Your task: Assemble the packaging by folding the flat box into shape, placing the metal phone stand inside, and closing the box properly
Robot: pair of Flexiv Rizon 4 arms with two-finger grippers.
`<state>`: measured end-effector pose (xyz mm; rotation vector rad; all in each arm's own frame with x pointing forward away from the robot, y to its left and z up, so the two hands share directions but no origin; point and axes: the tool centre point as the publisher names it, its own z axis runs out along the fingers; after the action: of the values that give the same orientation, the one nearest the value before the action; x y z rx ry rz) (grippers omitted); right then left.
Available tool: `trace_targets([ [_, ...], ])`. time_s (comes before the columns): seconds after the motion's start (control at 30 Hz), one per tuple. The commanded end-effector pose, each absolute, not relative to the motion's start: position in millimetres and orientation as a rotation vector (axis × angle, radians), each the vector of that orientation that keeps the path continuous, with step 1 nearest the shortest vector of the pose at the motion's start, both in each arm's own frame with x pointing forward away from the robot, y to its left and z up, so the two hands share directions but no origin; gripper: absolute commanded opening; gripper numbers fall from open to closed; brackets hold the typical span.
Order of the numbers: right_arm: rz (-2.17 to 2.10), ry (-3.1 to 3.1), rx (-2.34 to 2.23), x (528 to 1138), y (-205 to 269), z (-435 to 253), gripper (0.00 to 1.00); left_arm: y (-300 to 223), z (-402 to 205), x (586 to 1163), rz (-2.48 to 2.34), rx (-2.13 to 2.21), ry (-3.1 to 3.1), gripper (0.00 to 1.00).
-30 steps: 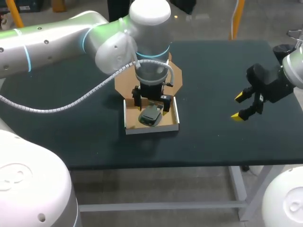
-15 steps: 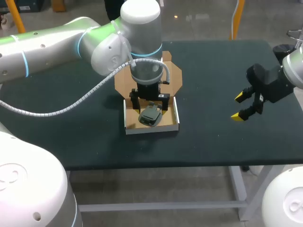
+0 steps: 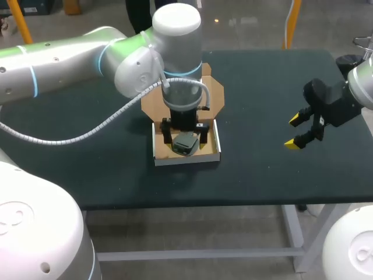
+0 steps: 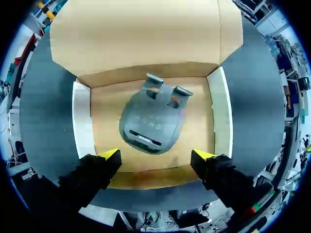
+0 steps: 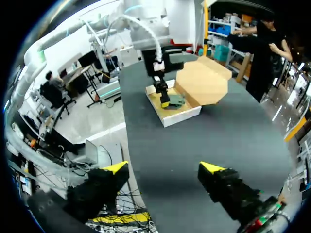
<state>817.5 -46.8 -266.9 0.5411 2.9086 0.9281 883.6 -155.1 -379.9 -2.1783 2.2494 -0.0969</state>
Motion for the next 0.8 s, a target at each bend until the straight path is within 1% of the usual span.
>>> trace_targets([
  [0.03, 0.931, 2.91, 0.54, 817.6, -47.4, -266.1, 1.0, -161.0, -383.5, 882.6, -0.072, -2.182, 2.251, 1.0],
  [0.8, 0.931, 2.91, 0.54, 817.6, -47.4, -266.1, 1.0, -170.9, -396.6, 844.9, -0.002, -2.172, 2.277, 1.0],
])
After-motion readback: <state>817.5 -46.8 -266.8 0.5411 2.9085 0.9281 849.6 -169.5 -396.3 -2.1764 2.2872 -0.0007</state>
